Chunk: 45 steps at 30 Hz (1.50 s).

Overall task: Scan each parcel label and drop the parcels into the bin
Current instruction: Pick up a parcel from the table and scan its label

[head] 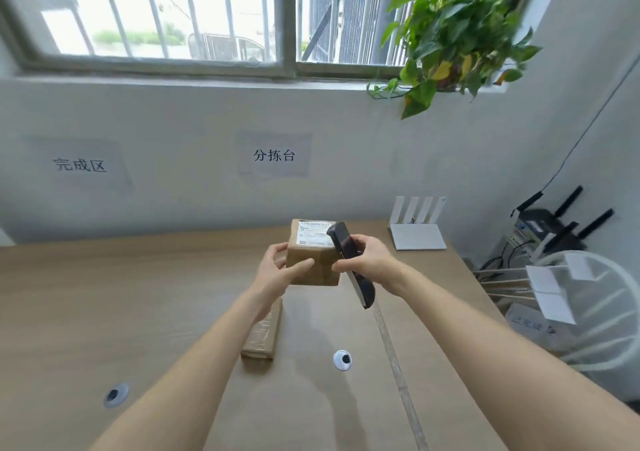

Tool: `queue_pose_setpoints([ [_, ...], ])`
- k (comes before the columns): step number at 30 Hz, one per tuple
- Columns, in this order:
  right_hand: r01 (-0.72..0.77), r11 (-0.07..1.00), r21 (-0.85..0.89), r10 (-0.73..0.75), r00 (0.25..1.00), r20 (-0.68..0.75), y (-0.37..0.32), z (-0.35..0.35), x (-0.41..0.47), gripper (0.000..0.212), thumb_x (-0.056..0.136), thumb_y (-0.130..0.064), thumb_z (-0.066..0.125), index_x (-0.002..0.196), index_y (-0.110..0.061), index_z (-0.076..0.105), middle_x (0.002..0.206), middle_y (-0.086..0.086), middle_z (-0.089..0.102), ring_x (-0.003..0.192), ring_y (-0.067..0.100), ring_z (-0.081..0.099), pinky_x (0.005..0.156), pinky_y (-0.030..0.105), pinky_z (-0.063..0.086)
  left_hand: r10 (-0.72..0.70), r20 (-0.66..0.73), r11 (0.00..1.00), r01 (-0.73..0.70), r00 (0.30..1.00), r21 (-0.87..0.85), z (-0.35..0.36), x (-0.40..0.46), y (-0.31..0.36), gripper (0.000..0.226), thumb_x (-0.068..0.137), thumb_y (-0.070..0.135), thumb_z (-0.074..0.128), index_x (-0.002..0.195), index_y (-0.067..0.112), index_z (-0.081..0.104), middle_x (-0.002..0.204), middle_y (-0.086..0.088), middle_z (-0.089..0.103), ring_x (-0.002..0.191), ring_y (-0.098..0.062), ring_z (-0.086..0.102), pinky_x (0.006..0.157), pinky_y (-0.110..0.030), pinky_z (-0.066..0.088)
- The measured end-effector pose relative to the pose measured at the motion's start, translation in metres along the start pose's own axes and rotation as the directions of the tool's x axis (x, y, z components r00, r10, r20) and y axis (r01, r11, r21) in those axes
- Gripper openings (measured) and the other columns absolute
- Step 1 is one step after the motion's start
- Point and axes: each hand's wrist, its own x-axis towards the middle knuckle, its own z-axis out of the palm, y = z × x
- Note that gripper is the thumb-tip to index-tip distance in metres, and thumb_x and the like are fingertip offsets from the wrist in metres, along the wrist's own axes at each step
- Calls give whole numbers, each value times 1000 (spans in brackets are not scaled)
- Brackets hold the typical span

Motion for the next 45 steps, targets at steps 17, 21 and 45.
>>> queue_pose_setpoints([
  [17,137,951,-278,-151,988,-31,-60,13,-100,66,62,-22,91,122,-21,64,111,-3,70,104,18,67,95,43,58,67,-47,991,-72,997,-109,-33,-97,49,103,50,46,82,144,35,44,134,-2,57,114,-22,62,98,-47,53],
  [21,170,939,-300,-187,982,-29,-70,20,-120,68,57,-26,90,119,-21,66,110,-2,72,103,19,69,96,44,58,54,-31,991,-58,998,-124,-42,-118,54,94,58,32,82,144,32,45,116,-9,70,105,-27,69,99,-49,53],
  [45,279,710,-647,-391,920,-33,-97,-10,-287,63,59,-37,87,116,-30,59,101,-6,66,94,20,65,77,32,55,240,-363,970,-235,900,59,-7,-333,46,71,85,18,77,145,37,43,106,-4,63,92,-17,66,70,-27,50],
])
